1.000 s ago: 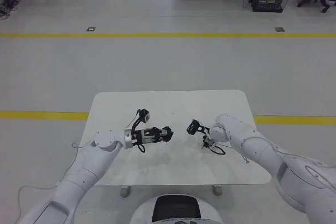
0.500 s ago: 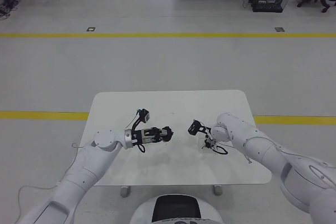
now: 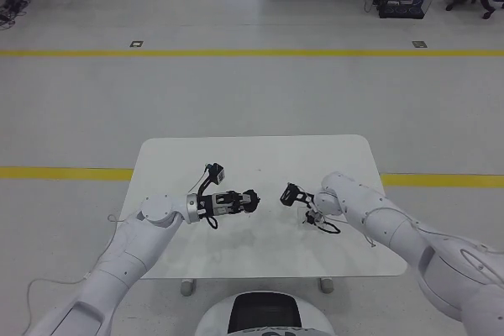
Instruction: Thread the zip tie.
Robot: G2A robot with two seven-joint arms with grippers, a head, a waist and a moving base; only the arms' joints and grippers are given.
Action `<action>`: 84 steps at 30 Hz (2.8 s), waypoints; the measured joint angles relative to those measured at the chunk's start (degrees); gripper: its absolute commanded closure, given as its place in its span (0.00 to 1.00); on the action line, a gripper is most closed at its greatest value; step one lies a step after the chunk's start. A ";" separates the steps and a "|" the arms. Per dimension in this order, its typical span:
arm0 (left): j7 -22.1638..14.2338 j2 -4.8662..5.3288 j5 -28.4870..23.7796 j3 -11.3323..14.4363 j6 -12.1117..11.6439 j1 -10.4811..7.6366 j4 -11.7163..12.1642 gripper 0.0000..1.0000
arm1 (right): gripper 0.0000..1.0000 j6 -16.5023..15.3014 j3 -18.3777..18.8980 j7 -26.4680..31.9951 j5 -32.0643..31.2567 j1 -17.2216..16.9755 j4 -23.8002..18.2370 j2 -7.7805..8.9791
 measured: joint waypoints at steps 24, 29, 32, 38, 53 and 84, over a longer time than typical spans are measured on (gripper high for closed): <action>0.00 0.00 0.00 0.00 0.00 0.00 0.00 1.00 | 0.74 0.00 0.00 -2.63 -3.39 -0.34 2.64 -2.29; 0.00 0.00 0.00 0.00 0.00 0.00 0.00 1.00 | 0.74 0.00 0.00 -2.75 -3.62 -0.46 2.65 -2.37; 0.00 0.00 0.00 0.00 0.00 0.00 0.00 1.00 | 0.75 0.00 0.00 -2.86 -3.75 -0.60 2.73 -2.48; 0.00 0.00 0.00 0.00 0.00 0.00 0.00 1.00 | 0.85 0.00 0.00 -2.60 -3.78 -0.78 3.23 -2.86; 0.00 0.00 0.00 0.00 0.00 0.00 0.00 1.00 | 0.73 0.00 0.00 -3.09 -3.64 -0.35 3.68 -2.98; 0.00 0.00 0.00 0.00 0.00 0.00 0.00 1.00 | 0.67 0.00 0.00 3.89 4.26 1.79 12.59 -7.75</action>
